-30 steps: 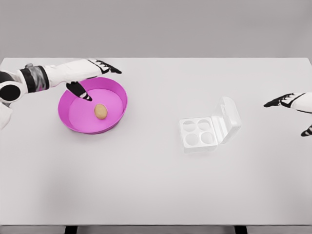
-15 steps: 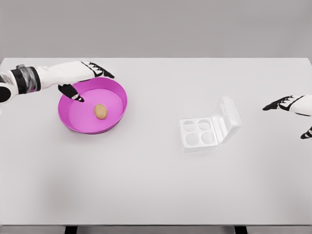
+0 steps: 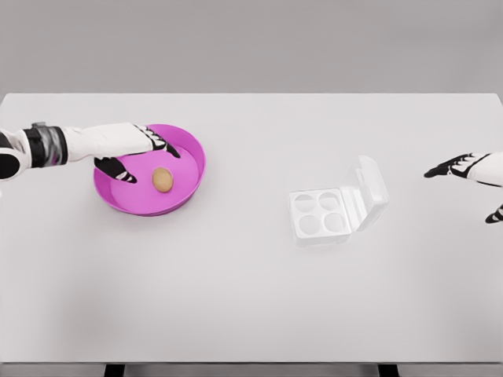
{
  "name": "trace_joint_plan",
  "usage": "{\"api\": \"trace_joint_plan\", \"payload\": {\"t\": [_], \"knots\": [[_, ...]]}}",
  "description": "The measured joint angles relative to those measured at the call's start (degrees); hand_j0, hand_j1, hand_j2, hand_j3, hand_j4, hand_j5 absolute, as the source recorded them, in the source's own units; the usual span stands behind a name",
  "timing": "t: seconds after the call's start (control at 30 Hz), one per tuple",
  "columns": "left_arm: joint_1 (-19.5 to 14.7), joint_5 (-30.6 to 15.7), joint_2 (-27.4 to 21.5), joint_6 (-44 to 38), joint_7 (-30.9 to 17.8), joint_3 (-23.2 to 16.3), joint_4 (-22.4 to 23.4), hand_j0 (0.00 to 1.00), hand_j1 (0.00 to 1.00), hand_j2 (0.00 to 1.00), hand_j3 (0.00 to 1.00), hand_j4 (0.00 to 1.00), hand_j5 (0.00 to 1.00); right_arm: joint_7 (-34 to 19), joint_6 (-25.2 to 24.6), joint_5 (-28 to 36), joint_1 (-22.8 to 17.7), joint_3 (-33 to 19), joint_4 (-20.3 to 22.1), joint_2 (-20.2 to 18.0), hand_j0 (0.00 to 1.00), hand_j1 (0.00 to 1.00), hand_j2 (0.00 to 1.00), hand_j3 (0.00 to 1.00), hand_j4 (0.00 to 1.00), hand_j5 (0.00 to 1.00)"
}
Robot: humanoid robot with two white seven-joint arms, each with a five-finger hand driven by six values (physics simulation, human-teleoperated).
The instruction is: Pack egg into the box and close the box lid
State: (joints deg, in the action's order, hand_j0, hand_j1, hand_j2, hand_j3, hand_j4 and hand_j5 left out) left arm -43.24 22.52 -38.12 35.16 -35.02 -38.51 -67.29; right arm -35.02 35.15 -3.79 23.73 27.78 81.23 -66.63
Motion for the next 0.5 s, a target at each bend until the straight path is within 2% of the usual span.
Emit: {"api": "trace_joint_plan", "payload": {"t": [0.5], "knots": [[0.0,0.3,0.6,0.0,0.0,-2.6,0.3,0.79,0.79,0.79,0.79,0.79,0.79,0.0,0.0,-0.3,-0.4,-0.1,-0.7,0.1,1.0,1.0,1.0,1.0,1.0,1.0]]}}
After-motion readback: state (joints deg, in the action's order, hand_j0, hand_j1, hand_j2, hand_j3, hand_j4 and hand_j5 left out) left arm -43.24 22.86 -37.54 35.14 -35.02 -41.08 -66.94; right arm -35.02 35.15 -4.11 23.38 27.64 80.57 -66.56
